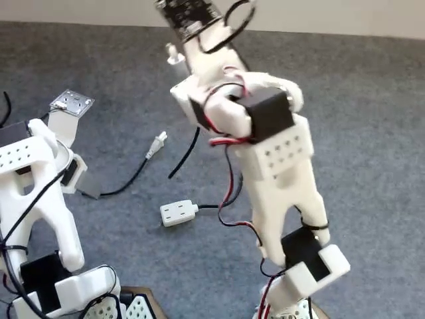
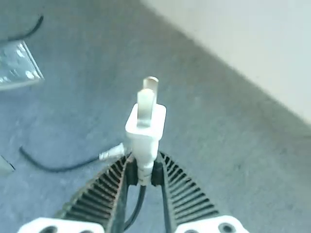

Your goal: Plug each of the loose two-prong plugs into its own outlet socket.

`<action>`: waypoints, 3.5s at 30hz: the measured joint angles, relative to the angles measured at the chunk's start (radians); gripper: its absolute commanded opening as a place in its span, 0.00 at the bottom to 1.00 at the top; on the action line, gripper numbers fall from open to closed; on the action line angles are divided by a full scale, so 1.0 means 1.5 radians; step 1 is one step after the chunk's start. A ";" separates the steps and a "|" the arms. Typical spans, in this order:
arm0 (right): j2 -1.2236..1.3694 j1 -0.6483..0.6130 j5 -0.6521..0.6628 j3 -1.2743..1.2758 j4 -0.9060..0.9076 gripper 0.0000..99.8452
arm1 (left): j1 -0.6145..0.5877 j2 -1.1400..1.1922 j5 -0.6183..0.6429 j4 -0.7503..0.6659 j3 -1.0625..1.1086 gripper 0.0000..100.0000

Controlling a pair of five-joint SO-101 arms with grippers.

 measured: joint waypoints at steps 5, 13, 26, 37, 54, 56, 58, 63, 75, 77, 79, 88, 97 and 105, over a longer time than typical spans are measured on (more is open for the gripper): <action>-0.090 0.036 0.004 -0.046 0.000 0.01 | 0.000 0.002 0.000 -0.015 0.000 0.33; -0.185 0.086 0.005 -0.058 -0.034 0.01 | 0.000 0.002 0.000 -0.015 0.000 0.33; -0.119 0.107 -0.005 0.200 -0.216 0.01 | -0.005 0.002 0.000 -0.015 0.000 0.33; -0.310 0.151 0.036 0.225 -0.203 0.01 | -0.009 0.002 0.000 -0.015 0.000 0.33; -0.265 0.188 0.052 0.798 -0.567 0.00 | -0.010 0.002 -0.001 -0.015 0.017 0.33; -0.244 0.190 0.054 0.793 -0.531 0.00 | -0.010 0.002 0.000 -0.017 0.017 0.33; -0.243 0.189 0.054 0.787 -0.475 0.00 | -0.010 0.002 0.000 -0.017 0.017 0.33; -0.243 0.189 0.054 0.861 -0.401 0.00 | -0.010 0.002 0.000 -0.017 0.017 0.33; -0.589 0.145 0.029 1.309 -0.508 0.00 | -0.010 0.002 0.000 -0.017 0.017 0.33; -0.684 0.093 0.012 1.309 -0.480 0.00 | -0.010 0.002 0.000 -0.017 0.029 0.33; -0.764 0.037 -0.001 1.316 -0.473 0.00 | -0.008 0.002 0.000 -0.017 0.044 0.33; -0.883 -0.057 -0.010 1.505 -0.608 0.00 | -0.002 0.002 0.001 -0.060 0.076 0.33; -0.836 -0.099 -0.010 1.505 -0.697 0.00 | 0.119 -0.100 0.100 -0.166 0.122 0.34; -0.642 -0.113 -0.041 1.422 -0.670 0.00 | 0.284 -0.447 0.178 -0.218 0.303 0.34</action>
